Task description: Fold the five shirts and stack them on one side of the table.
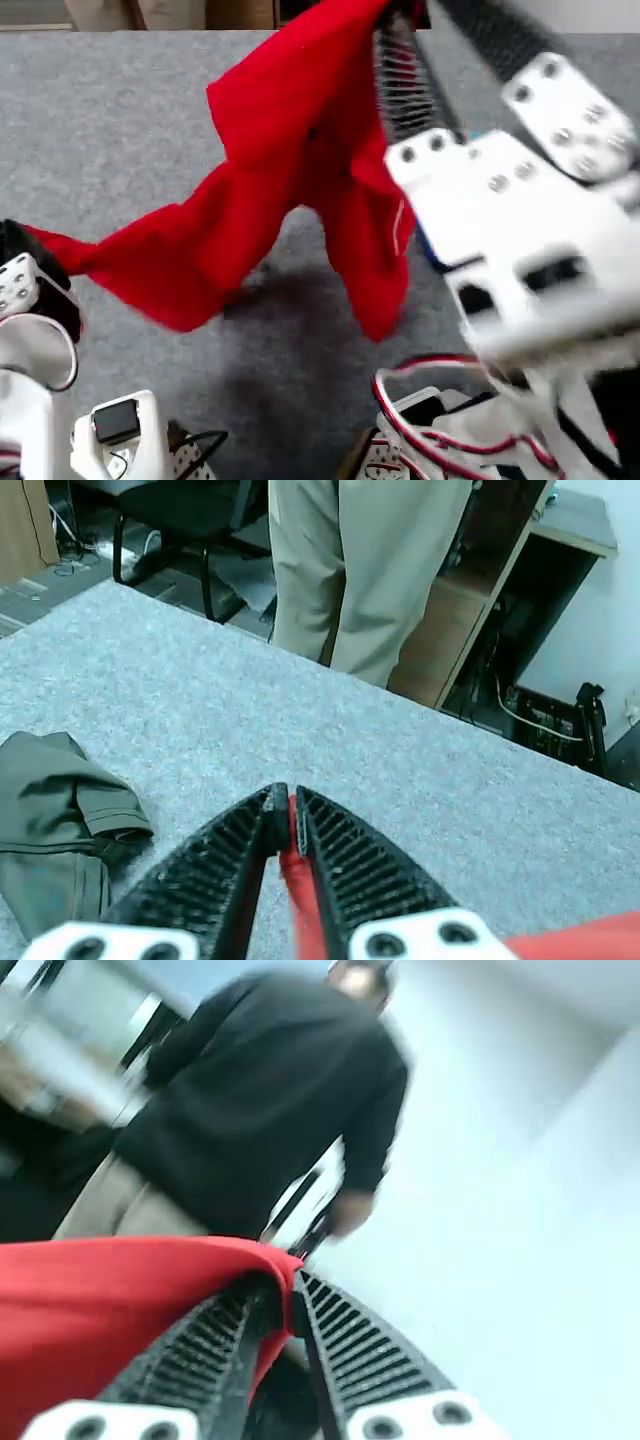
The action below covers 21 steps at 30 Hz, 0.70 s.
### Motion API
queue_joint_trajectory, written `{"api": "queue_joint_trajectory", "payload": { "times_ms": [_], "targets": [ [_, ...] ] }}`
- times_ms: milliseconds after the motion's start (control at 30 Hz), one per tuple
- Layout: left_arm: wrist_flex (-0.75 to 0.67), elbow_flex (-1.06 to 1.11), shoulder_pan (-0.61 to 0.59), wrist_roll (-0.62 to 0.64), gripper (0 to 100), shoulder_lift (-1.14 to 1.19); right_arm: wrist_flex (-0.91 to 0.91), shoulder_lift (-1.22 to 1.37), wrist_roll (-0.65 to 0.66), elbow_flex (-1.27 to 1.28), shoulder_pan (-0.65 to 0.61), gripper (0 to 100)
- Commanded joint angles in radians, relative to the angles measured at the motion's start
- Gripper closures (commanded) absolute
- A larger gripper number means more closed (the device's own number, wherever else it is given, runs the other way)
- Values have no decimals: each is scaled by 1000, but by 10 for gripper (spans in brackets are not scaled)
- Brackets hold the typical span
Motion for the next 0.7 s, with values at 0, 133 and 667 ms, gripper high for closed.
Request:
{"api": "queue_joint_trajectory", "payload": {
  "times_ms": [0,133,667],
  "targets": [
    [41,-94,5,-11,981,5,-64,-21,5,-65,18,992],
    [92,-178,5,-11,981,5,-38,-21,5,-117,18,992],
    [54,-334,5,-12,981,12,499,-56,15,-162,-51,991]
  ]
}}
